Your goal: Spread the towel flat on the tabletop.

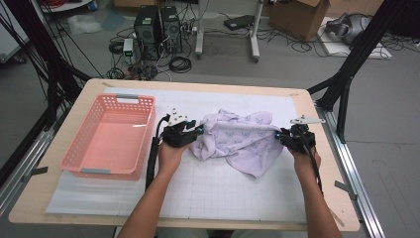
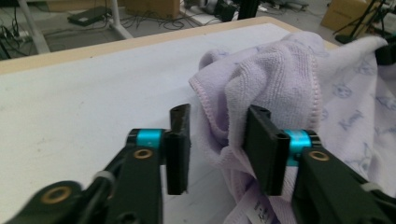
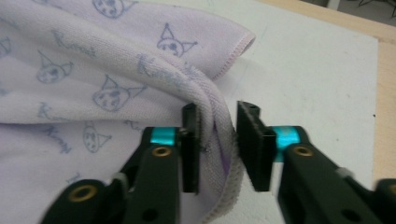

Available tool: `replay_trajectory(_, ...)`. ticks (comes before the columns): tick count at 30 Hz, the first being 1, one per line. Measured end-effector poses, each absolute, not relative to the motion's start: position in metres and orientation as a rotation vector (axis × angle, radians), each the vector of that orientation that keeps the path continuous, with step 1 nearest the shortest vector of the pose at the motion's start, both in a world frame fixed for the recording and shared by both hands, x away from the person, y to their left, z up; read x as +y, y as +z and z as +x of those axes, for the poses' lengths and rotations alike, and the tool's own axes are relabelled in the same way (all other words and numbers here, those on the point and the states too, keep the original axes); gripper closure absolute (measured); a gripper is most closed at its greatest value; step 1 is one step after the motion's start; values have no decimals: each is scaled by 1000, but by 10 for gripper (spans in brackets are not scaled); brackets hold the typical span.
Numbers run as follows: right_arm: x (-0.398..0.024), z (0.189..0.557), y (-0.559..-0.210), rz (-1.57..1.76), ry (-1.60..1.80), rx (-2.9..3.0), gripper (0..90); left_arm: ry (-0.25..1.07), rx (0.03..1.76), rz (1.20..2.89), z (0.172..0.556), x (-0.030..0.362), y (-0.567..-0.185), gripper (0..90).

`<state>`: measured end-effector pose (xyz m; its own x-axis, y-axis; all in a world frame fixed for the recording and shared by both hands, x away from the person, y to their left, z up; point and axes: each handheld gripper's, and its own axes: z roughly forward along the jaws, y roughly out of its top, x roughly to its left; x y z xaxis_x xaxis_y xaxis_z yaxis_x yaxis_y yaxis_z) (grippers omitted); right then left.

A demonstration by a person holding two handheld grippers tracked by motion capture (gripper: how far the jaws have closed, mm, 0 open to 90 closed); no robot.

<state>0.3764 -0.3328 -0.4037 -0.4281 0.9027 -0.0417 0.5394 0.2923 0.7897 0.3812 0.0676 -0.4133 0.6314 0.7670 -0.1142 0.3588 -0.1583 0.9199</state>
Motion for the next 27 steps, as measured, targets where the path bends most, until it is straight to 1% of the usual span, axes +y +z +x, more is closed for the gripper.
replay_trajectory(2, -333, 370, -399, 1263, 1009, 2063, 622, 420, 895, 1774, 376, 68, -410, 511)
replay_trajectory(6, -334, 353, -395, 1218, 1035, 2038, 565, 473, 824, 1786, 358, 67, -407, 507)
replay_trajectory(10, -344, 335, -394, 1226, 1086, 2005, 553, 433, 801, 1812, 347, 71, -412, 508)
replay_trajectory(13, -348, 325, -398, 1217, 1117, 2026, 553, 400, 759, 1870, 339, 67, -422, 501)
replay_trajectory(14, -348, 320, -403, 1211, 1128, 2047, 550, 393, 755, 1906, 339, 64, -424, 467)
replay_trajectory(15, -348, 320, -403, 1211, 1128, 2047, 550, 380, 752, 1948, 339, 60, -427, 467)
replay_trajectory(16, -347, 317, -406, 1210, 1135, 2057, 548, 369, 752, 1971, 339, 55, -430, 433)
replay_trajectory(21, -338, 310, -418, 1177, 1158, 2130, 515, 326, 730, 2063, 342, 35, -443, 373)
replay_trajectory(24, -328, 308, -421, 1145, 1171, 2173, 501, 321, 728, 2094, 345, 28, -449, 376)
replay_trajectory(27, -315, 309, -425, 1105, 1163, 2227, 480, 345, 719, 2114, 344, 24, -450, 377)
